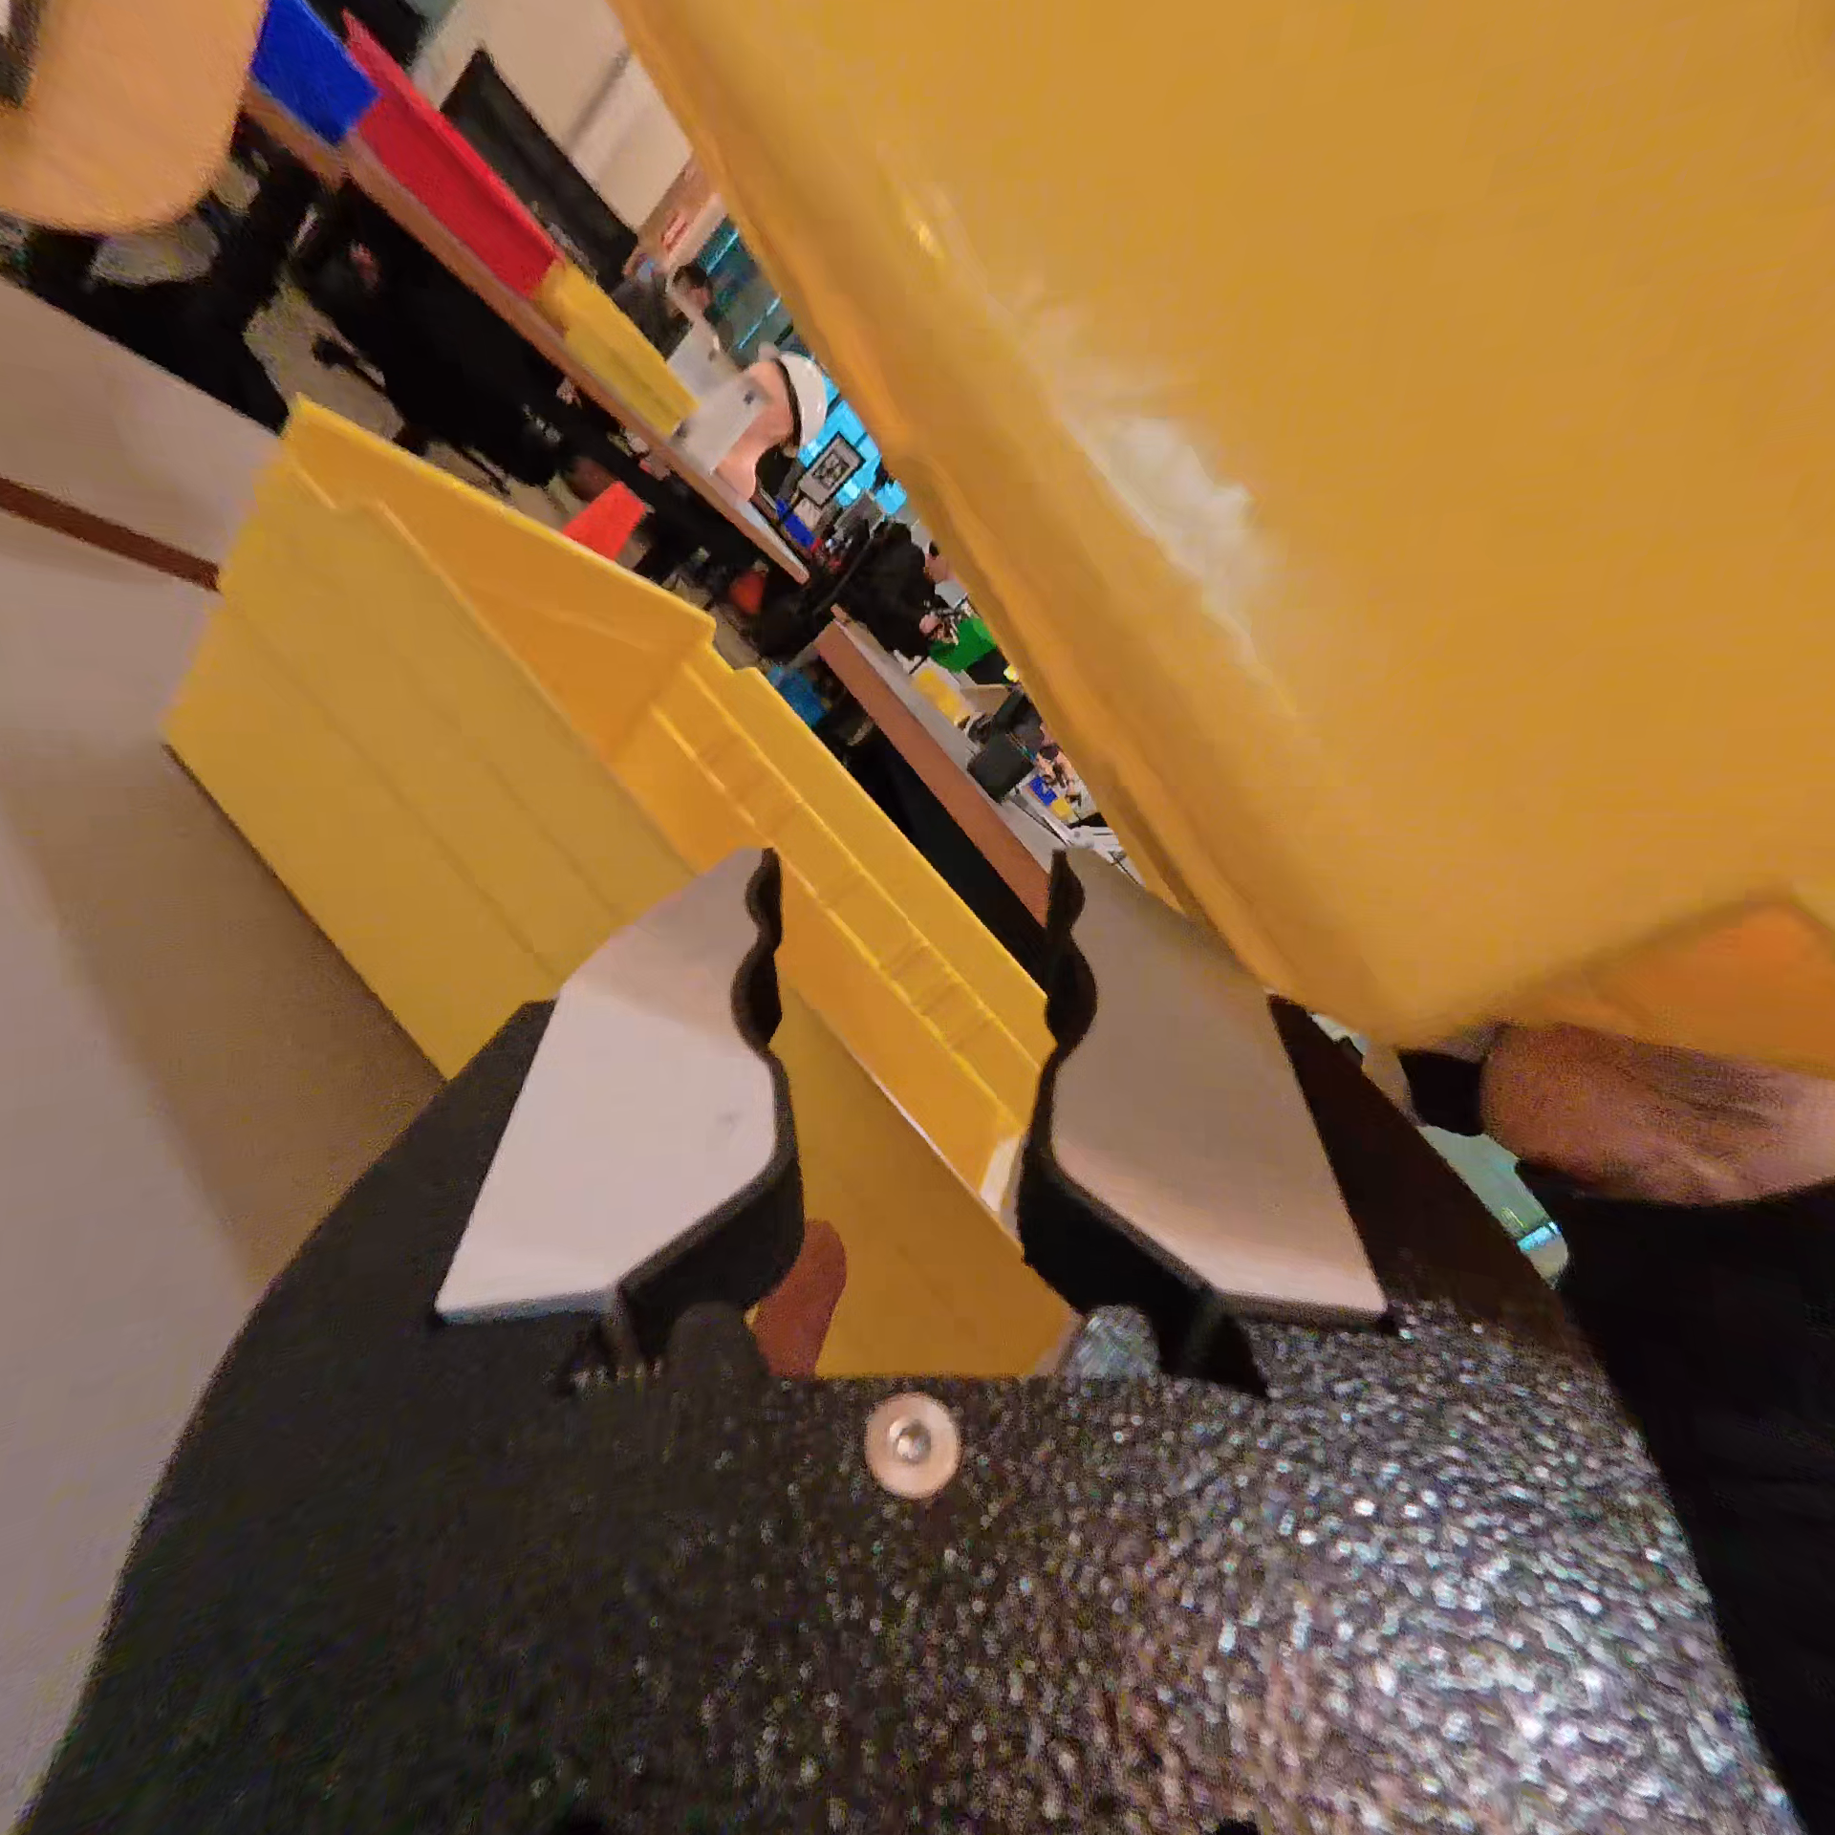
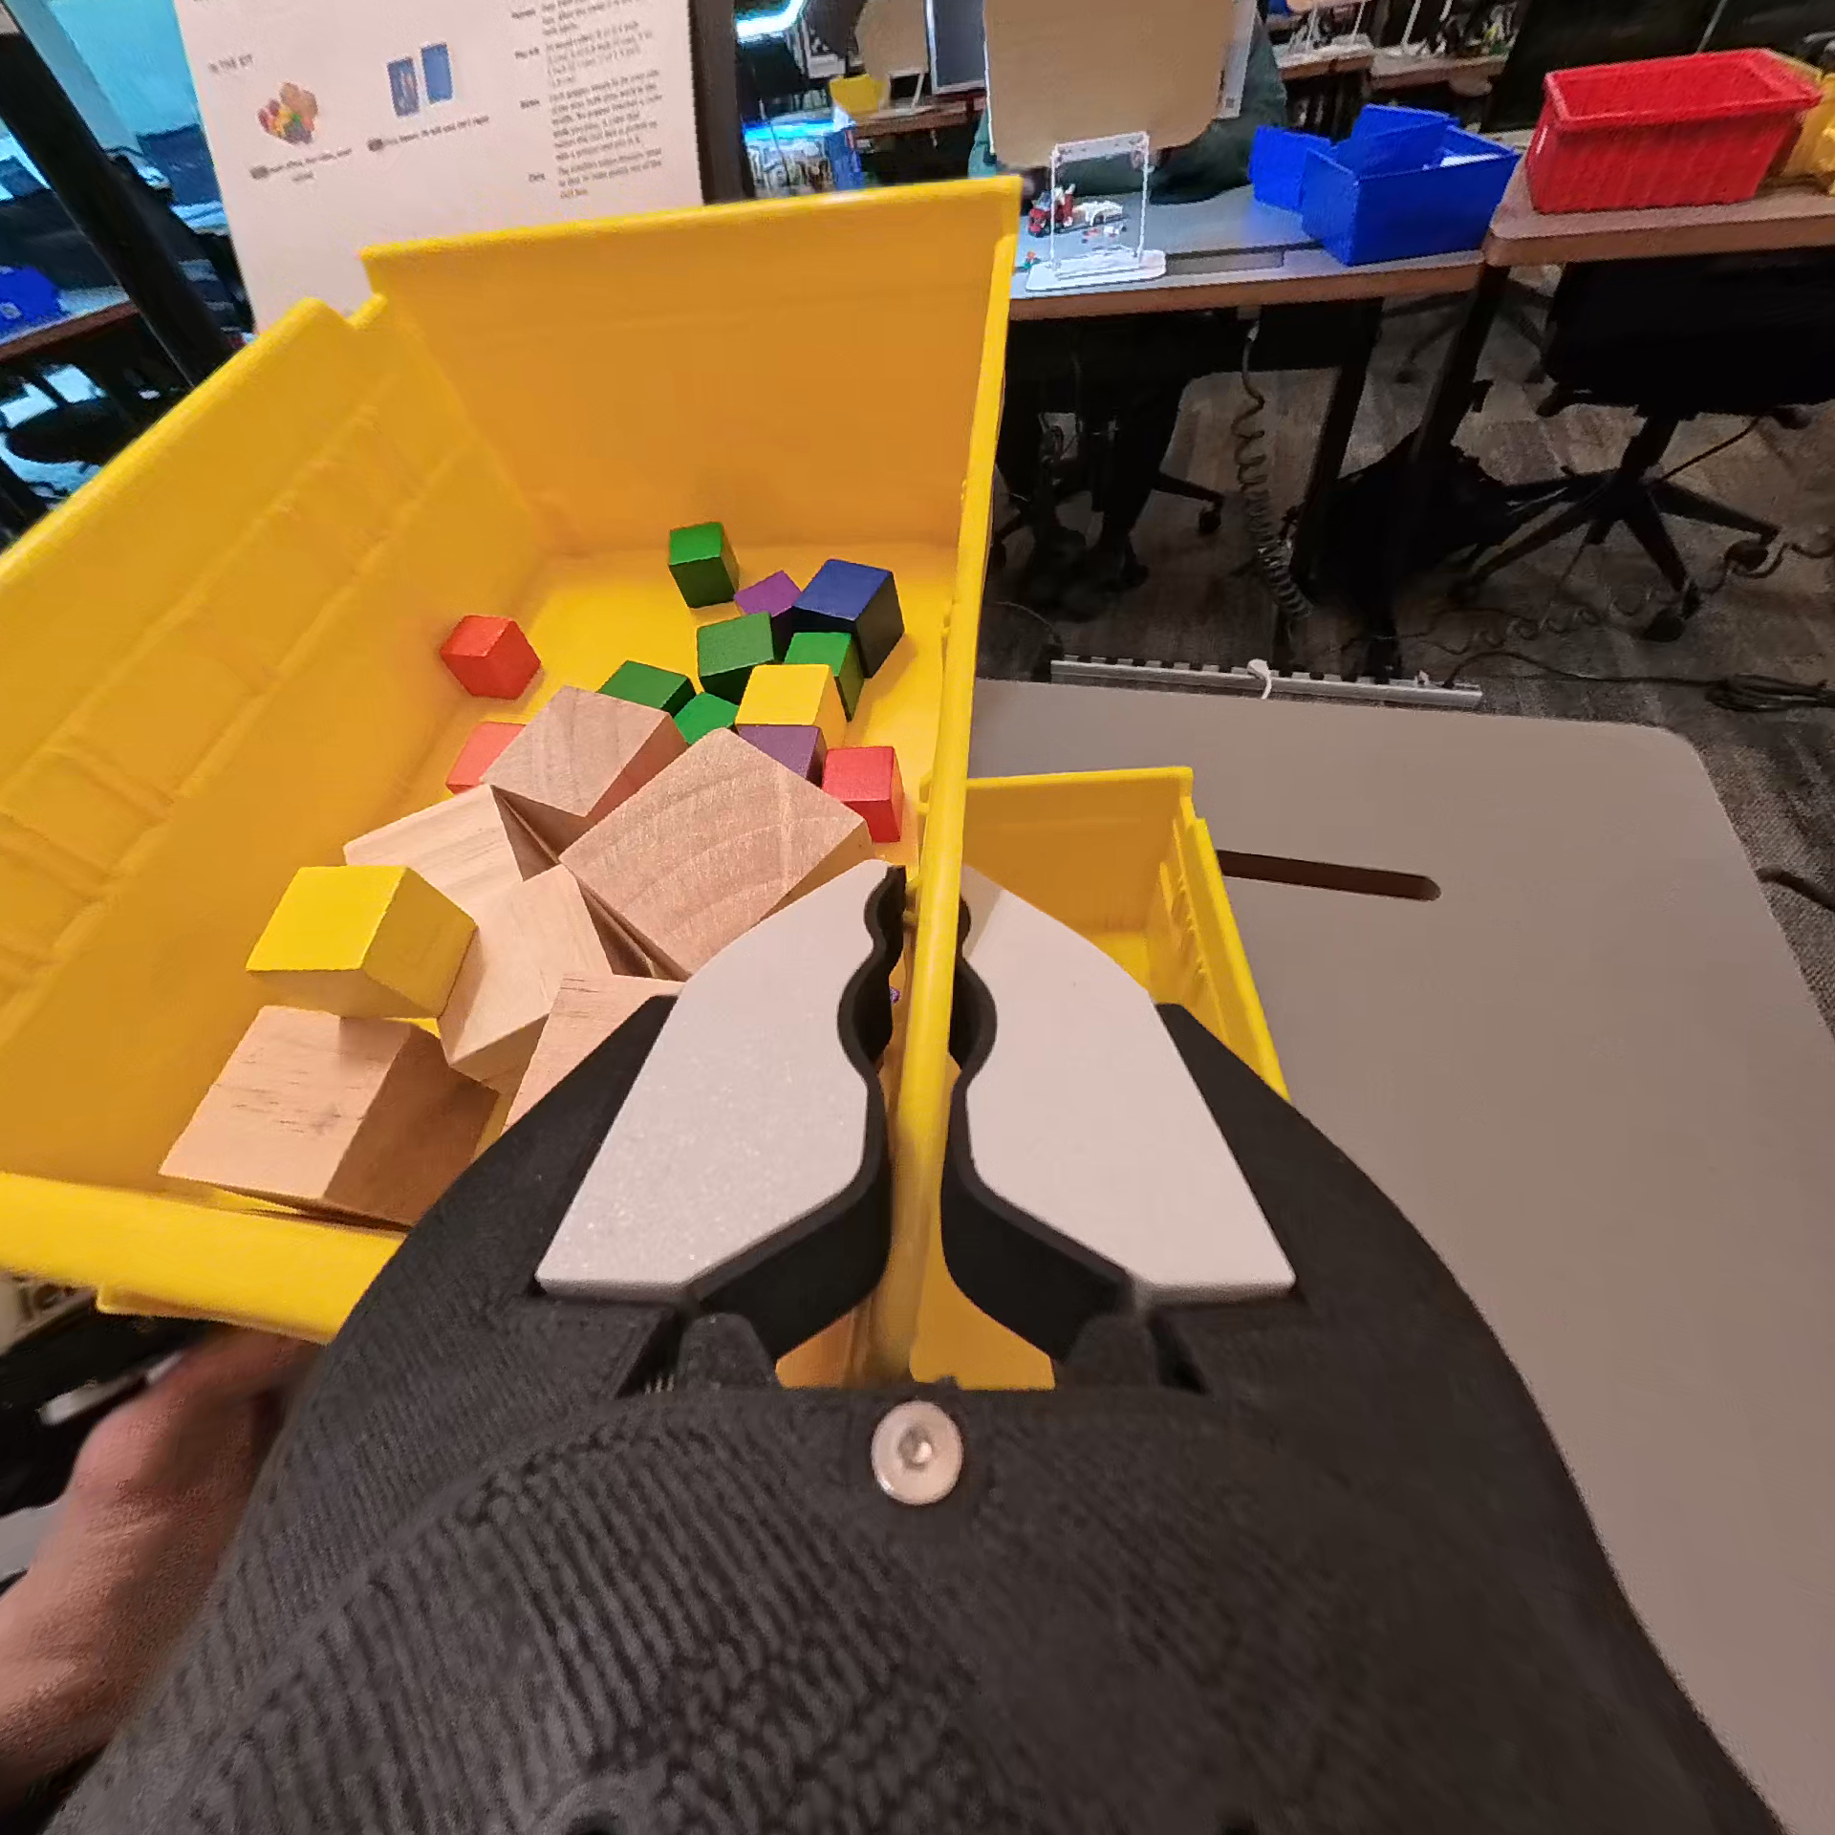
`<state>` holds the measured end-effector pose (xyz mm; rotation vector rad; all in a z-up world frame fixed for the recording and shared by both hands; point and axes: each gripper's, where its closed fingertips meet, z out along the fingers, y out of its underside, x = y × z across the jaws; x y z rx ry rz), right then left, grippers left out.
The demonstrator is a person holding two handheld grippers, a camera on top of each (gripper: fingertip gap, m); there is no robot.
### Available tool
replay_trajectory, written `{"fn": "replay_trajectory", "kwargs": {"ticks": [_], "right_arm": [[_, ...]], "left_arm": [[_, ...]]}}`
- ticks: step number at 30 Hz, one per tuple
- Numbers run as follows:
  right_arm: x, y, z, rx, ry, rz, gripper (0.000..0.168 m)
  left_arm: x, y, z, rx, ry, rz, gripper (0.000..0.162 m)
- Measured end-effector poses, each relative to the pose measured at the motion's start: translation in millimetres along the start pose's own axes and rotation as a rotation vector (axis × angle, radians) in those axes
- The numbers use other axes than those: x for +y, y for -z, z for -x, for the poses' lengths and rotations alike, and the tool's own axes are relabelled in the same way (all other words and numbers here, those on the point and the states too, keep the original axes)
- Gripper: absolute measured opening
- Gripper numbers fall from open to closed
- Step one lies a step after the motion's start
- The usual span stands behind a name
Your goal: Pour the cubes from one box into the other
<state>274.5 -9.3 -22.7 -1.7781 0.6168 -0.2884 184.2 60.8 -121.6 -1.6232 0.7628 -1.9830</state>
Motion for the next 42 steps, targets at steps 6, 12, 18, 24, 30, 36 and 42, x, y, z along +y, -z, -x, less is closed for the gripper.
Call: {"fn": "replay_trajectory", "kwargs": {"ticks": [6, 12, 18, 24, 30, 36, 42], "right_arm": [[8, -20, 29, -0.099, -0.038, 0.002, 0.005], [16, -61, 103, -0.225, -0.014, 0.025, 0.005], [46, -103, 200, -0.366, -0.017, 0.075, 0.005], [95, -138, 293, -0.447, -0.038, 0.151, 0.005], [144, -169, 360, -0.475, -0.006, 0.245, 0.005], [165, -198, 394, -0.431, 0.033, 0.275, 0.005], [171, -216, 421, -0.333, 0.106, 0.210, 0.007]], "left_arm": [[-71, 83, 27, -0.145, -0.245, -0.141, 0.058], [-139, 204, 48, -0.299, -0.466, -0.221, 0.068], [-174, 321, 76, -0.559, -0.636, -0.253, 0.070], [-202, 398, 106, -0.764, -0.656, -0.297, 0.070], [-216, 434, 131, -0.817, -0.557, -0.294, 0.070], [-218, 459, 145, -0.875, -0.565, -0.285, 0.070], [-218, 464, 157, -0.892, -0.552, -0.264, 0.070]]}}
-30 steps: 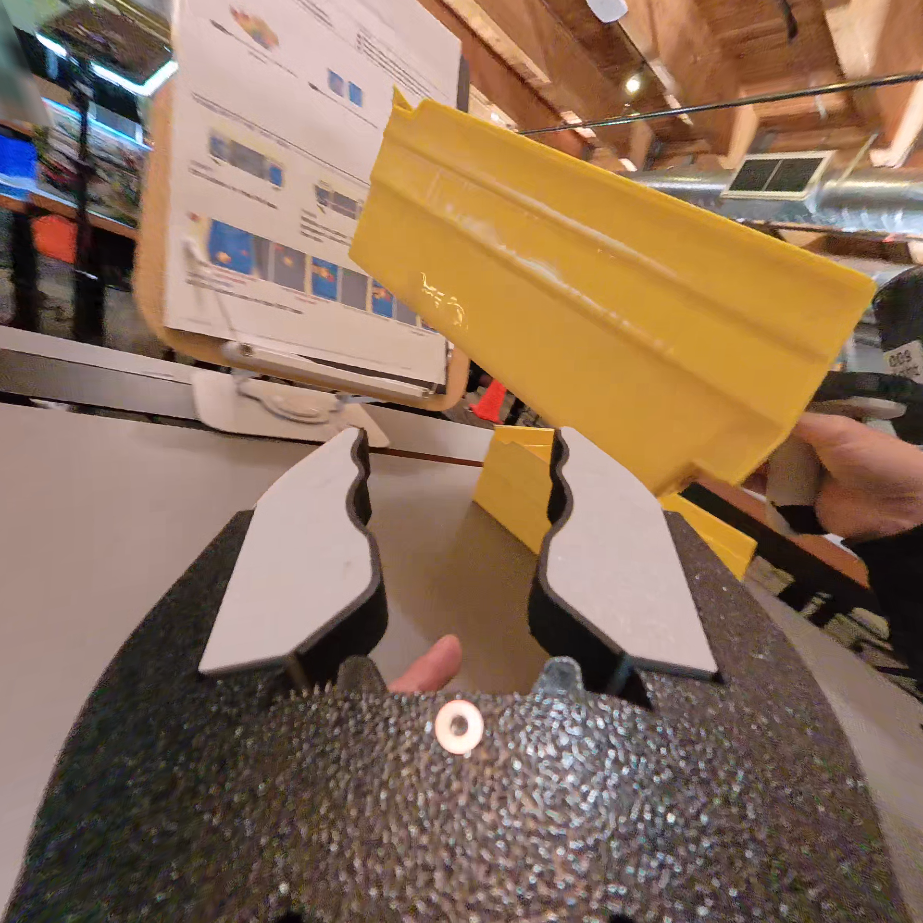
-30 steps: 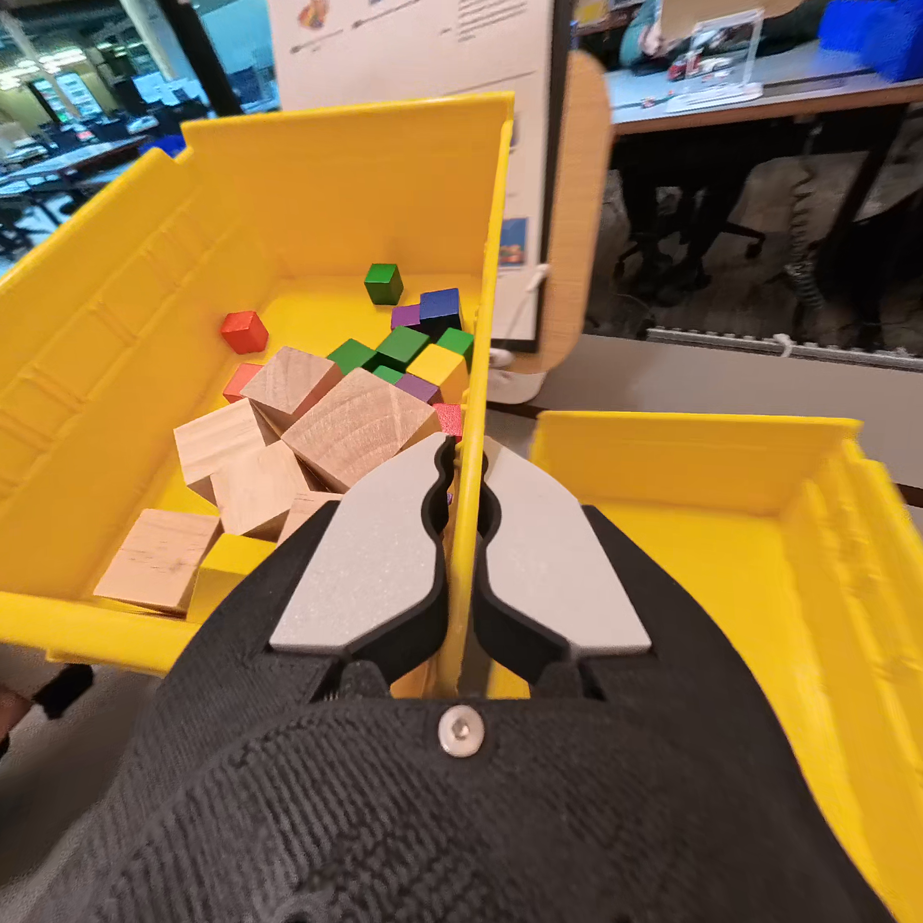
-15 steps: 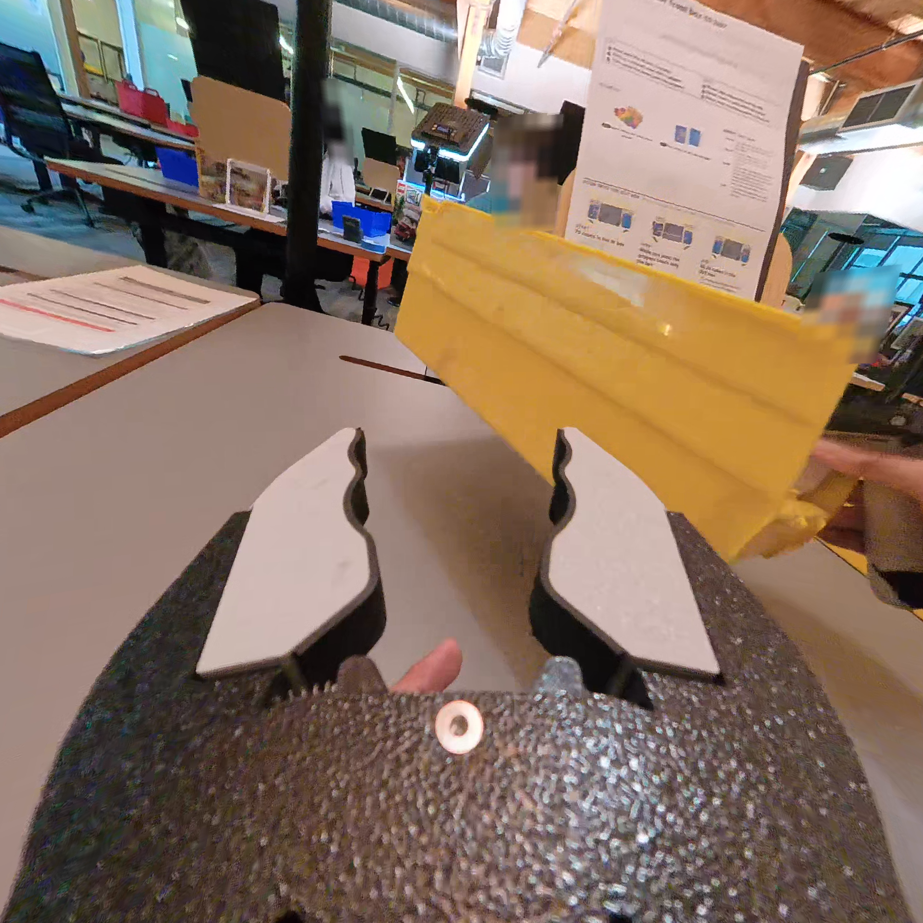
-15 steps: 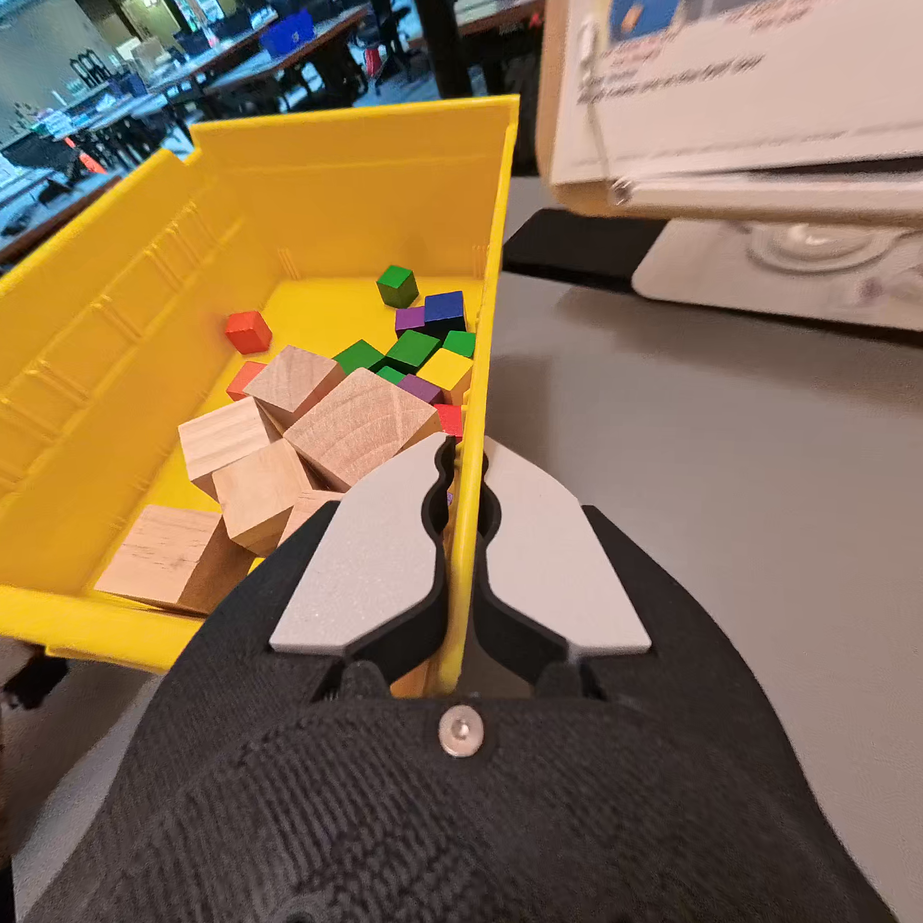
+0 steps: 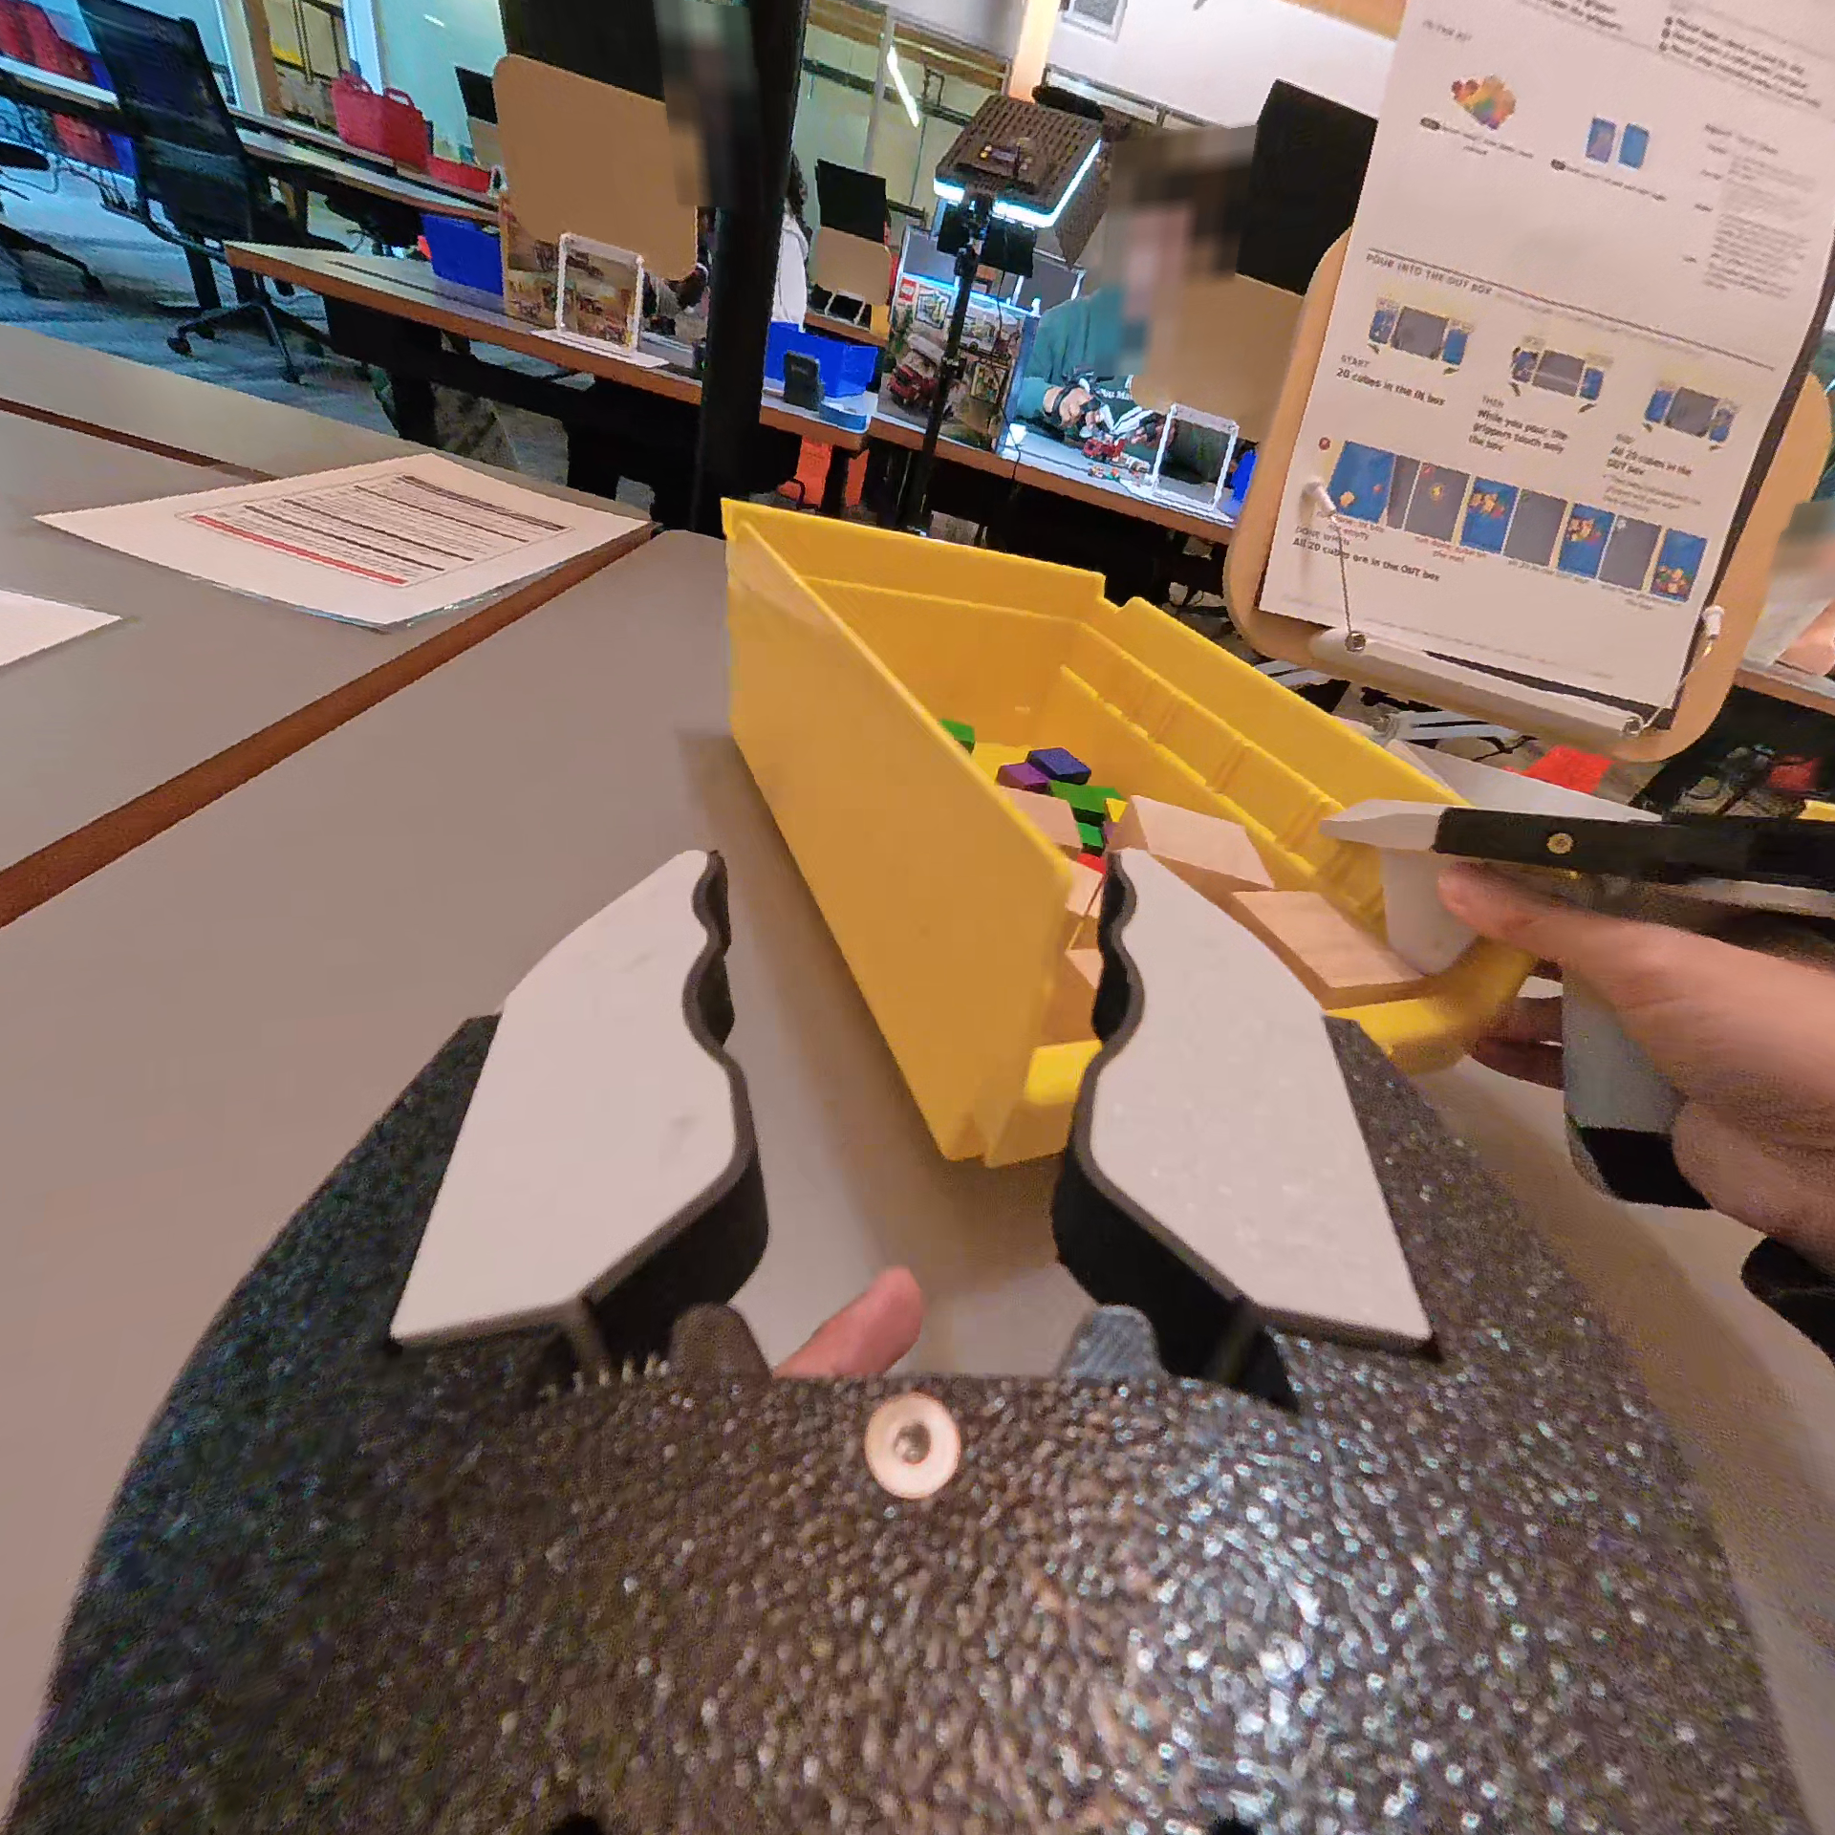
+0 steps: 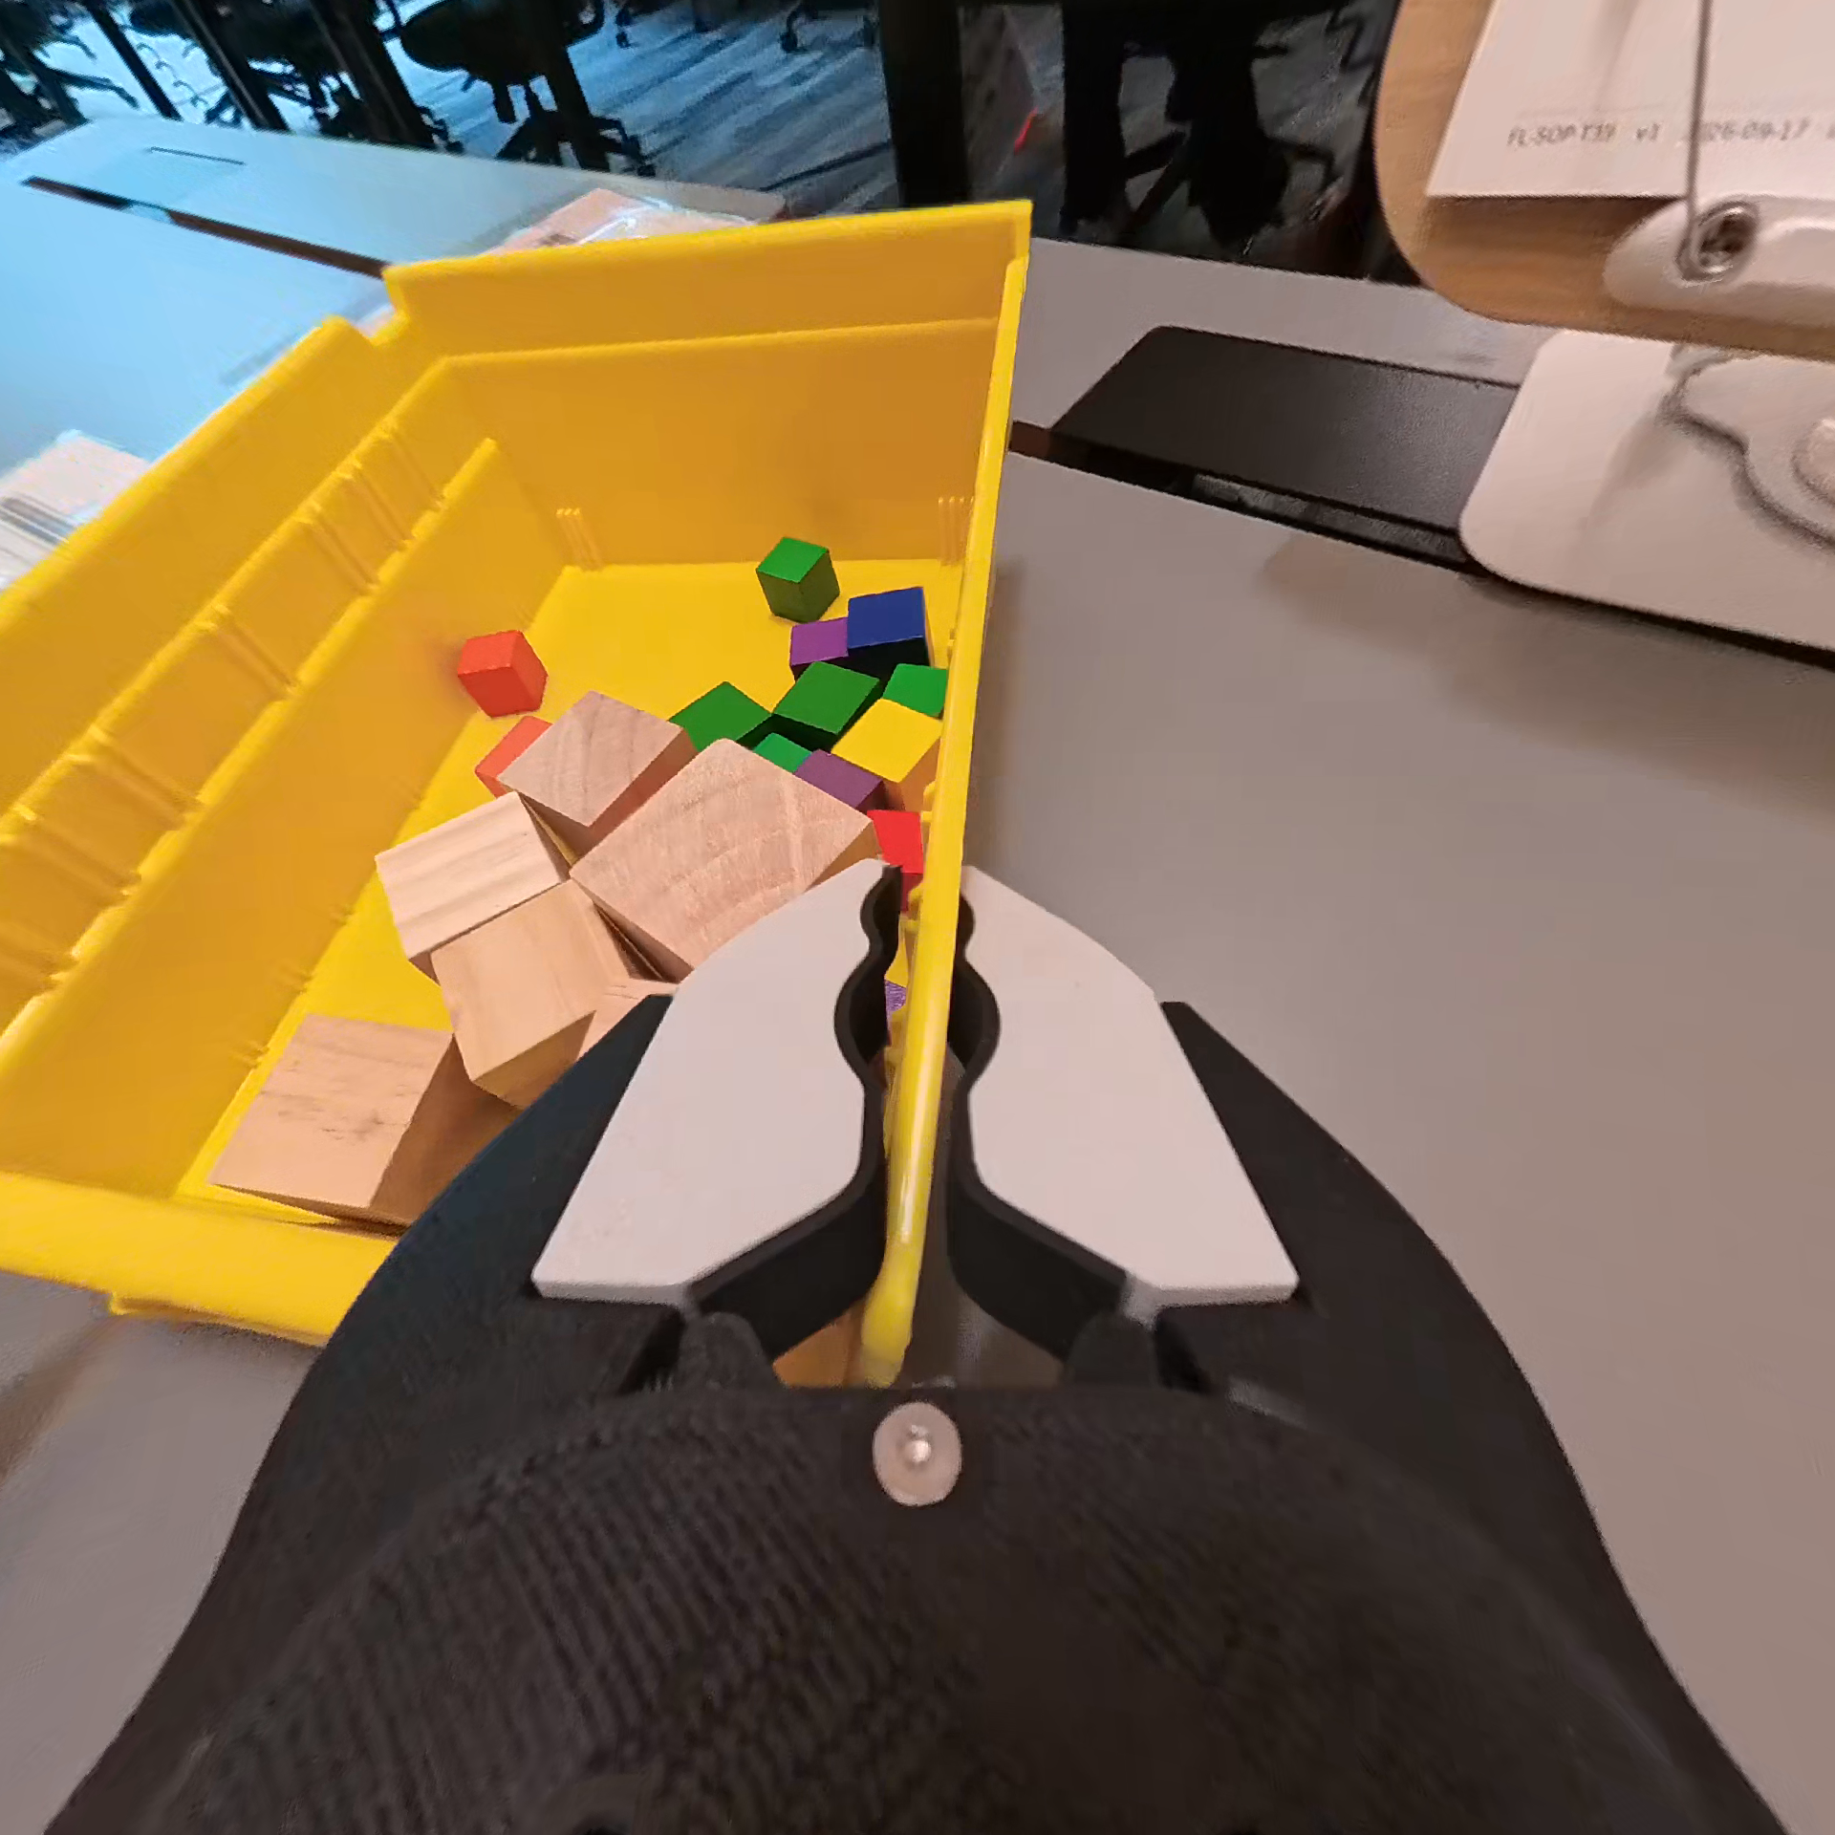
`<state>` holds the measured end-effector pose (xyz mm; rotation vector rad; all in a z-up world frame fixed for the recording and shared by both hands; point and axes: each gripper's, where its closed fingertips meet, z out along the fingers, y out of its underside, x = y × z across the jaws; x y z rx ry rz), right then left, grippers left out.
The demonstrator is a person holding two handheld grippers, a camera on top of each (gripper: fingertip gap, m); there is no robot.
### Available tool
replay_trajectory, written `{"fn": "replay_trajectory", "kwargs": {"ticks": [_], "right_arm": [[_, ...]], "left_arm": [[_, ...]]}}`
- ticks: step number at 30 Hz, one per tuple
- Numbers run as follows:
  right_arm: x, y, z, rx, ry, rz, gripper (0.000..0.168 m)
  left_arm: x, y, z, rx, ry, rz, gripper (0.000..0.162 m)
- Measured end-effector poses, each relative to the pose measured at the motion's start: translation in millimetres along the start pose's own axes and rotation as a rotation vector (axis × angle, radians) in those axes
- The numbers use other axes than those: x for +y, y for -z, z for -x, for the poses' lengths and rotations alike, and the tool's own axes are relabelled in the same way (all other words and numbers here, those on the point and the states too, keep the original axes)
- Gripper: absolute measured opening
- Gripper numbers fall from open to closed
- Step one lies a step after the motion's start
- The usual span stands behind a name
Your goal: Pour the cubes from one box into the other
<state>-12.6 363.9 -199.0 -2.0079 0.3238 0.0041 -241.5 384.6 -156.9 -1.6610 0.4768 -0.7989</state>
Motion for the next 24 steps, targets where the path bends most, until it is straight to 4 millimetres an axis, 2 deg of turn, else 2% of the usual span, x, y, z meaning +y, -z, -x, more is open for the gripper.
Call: {"fn": "replay_trajectory", "kwargs": {"ticks": [4, 8, 12, 14, 16, 18, 20, 21, 24], "right_arm": [[-3, -10, 17, 0.027, -0.042, -0.055, 0.011], [-8, -18, 40, 0.024, -0.083, -0.090, 0.024], [-9, -29, 70, -0.165, -0.081, -0.073, 0.055], [-9, -25, 67, -0.208, -0.030, -0.022, 0.054], [-19, -7, 55, -0.237, -0.010, -0.044, 0.065], [-34, 26, 33, -0.236, 0.030, -0.097, 0.061], [-52, 69, -13, -0.129, 0.114, -0.195, 0.060], [-55, 91, -39, -0.070, 0.175, -0.203, 0.060], [-43, 161, -136, 0.187, 0.327, -0.107, 0.059]], "left_arm": [[3, -7, -2, 0.008, 0.027, 0.004, 0.070], [5, -11, -4, 0.008, 0.057, 0.000, 0.070], [6, -12, -7, 0.007, 0.058, 0.003, 0.070], [5, -11, -10, 0.009, 0.044, 0.006, 0.070], [4, -9, -11, 0.000, 0.021, 0.001, 0.070], [2, -9, -13, -0.002, 0.004, -0.003, 0.069], [1, -9, -13, -0.007, 0.000, -0.011, 0.069], [0, -10, -15, -0.004, 0.003, -0.013, 0.069], [0, -17, -24, 0.013, 0.005, -0.011, 0.069]]}}
